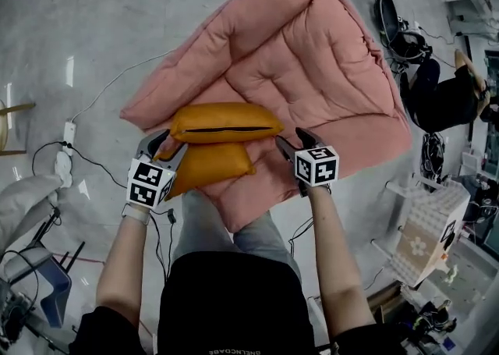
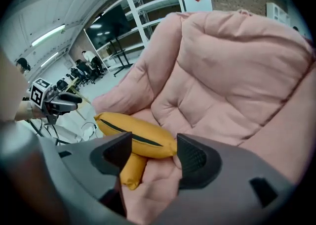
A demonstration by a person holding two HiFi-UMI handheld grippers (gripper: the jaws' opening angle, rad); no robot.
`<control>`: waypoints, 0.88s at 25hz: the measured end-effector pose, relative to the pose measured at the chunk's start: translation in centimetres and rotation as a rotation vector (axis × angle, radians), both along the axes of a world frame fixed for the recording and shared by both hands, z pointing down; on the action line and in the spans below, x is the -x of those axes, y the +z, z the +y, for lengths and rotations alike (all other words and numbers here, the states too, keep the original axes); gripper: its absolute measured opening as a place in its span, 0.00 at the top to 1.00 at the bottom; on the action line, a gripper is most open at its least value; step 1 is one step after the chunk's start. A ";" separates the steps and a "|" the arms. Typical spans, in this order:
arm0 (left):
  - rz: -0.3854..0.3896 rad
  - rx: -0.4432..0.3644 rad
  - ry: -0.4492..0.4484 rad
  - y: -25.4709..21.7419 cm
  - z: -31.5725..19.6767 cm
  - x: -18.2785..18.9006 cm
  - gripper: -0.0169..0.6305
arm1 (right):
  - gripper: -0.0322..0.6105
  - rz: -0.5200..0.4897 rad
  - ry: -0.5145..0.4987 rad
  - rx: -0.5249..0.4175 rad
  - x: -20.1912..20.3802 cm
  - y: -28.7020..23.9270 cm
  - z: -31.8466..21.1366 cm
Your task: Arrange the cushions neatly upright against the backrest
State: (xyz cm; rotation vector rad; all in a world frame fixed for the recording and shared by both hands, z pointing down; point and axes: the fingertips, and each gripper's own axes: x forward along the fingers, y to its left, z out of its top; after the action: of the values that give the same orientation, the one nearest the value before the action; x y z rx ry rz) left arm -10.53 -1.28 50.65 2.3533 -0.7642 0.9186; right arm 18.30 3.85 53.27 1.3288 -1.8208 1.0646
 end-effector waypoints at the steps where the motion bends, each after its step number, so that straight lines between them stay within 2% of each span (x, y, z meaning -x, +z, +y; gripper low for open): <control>1: -0.011 0.009 0.000 1.2 -0.1 0.1 0.64 | 0.53 -0.001 0.010 0.019 -0.3 1.3 0.1; 7: -0.041 0.086 -0.015 7.2 -0.6 1.0 0.61 | 0.52 -0.030 0.065 0.102 -0.9 7.2 0.2; 10: -0.063 0.115 0.007 9.6 -0.3 1.0 0.61 | 0.51 -0.042 0.089 0.130 -1.2 9.6 0.0; 13: -0.080 0.126 0.022 11.6 -0.2 1.1 0.61 | 0.51 -0.069 0.115 0.141 -1.3 11.3 -0.3; 17: -0.057 0.112 0.007 13.1 -1.0 1.1 0.61 | 0.51 -0.149 0.175 0.126 -1.1 12.6 -0.9; 18: -0.048 0.107 0.003 13.3 -1.2 1.1 0.61 | 0.52 -0.179 0.189 0.122 -0.9 12.8 -1.0; 20: -0.032 0.102 -0.005 13.6 -1.5 1.0 0.61 | 0.61 -0.228 0.204 0.114 -0.6 12.9 -1.3; 22: -0.016 0.104 -0.012 13.7 -1.6 0.8 0.63 | 0.67 -0.221 0.185 0.100 -0.4 12.6 -1.6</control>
State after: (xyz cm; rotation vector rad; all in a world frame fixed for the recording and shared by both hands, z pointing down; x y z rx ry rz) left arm -11.33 -2.85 64.34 2.2510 -0.7185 0.9500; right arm 18.71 2.21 65.85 1.3852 -1.7987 1.4316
